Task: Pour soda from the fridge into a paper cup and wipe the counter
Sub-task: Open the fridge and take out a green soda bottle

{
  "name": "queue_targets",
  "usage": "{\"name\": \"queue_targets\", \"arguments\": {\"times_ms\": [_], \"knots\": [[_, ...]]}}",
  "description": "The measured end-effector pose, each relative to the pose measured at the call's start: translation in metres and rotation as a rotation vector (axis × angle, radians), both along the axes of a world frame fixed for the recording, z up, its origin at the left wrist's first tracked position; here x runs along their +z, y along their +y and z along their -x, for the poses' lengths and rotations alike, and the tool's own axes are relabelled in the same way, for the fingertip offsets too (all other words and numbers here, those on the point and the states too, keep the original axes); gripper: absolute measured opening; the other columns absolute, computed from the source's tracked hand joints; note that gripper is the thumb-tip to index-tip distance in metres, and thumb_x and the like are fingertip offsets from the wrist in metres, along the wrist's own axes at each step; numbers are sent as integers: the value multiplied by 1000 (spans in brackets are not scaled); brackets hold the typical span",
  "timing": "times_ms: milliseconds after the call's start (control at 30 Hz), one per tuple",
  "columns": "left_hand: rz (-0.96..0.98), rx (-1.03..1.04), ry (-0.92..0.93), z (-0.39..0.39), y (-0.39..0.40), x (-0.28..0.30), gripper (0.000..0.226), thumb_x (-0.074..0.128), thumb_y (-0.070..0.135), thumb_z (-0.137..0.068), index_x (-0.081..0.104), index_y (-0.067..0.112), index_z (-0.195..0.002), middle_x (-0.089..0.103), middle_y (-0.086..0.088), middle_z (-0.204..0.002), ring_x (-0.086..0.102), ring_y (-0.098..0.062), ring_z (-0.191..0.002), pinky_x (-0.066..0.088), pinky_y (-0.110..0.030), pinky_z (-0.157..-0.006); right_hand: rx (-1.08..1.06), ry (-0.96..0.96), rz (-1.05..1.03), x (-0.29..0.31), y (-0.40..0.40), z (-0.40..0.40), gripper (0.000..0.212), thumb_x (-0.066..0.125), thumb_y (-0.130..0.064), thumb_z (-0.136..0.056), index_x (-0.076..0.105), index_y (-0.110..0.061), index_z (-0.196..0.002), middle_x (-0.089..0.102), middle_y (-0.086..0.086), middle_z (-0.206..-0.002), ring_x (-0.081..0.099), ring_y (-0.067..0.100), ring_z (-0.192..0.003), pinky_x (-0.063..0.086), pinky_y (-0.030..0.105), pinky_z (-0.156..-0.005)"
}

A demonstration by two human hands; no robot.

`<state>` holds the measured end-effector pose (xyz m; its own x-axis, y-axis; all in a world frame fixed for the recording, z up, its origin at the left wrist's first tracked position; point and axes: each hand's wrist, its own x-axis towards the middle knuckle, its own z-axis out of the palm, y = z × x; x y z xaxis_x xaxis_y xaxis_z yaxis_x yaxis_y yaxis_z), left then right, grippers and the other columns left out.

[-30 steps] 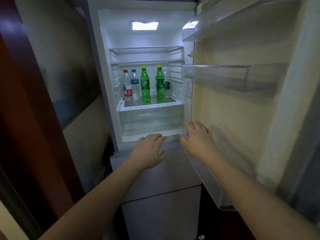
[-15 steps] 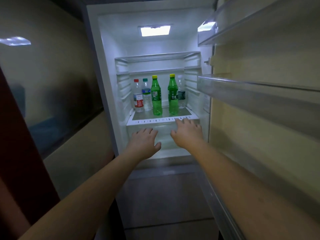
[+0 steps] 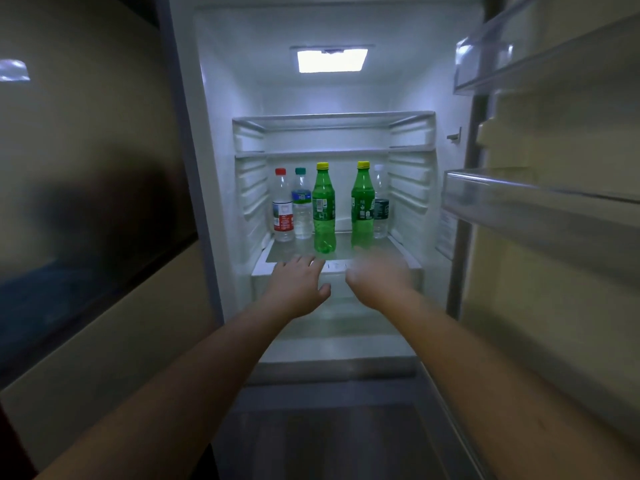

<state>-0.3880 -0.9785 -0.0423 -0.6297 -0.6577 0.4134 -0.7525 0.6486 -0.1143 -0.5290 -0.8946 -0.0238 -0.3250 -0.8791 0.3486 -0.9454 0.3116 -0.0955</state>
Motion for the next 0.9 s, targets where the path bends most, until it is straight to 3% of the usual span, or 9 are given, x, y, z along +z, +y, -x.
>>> {"name": "queue_targets", "arguments": {"times_ms": [433, 600, 767, 900], "knots": [[-50, -35, 141, 57, -143, 24, 58, 46, 47, -92, 42, 19, -142, 50, -6, -140, 47, -25, -125, 41, -43, -101, 31, 4, 41, -3, -116, 16, 58, 37, -40, -95, 24, -21, -148, 38, 7, -147, 35, 27, -132, 29, 41, -104], [-195, 0, 523, 84, -172, 31, 58, 52, 45, -92, 38, 23, -145, 49, -4, -140, 50, -24, -123, 44, -45, -99, 22, -23, 22, 0, -141, 22, 62, 38, -41, -95, 18, -22, -150, 32, 6, -151, 30, 26, -136, 26, 43, -107], [-240, -48, 704, 102, -199, 32, 82, 60, 49, -88, 20, 15, -152, 38, -9, -150, 43, -28, -132, 42, -47, -104, 31, -29, 23, -1, -157, 27, 62, 37, -41, -95, 17, -20, -150, 29, 6, -152, 27, 25, -138, 24, 43, -109], [-442, -113, 875, 111, -218, 39, 102, 68, 53, -82, 9, 13, -154, 29, -16, -154, 33, -30, -140, 36, -46, -110, 54, -65, 57, -6, -164, 31, 61, 37, -40, -95, 19, -21, -150, 31, 4, -151, 27, 24, -137, 25, 41, -108]]}}
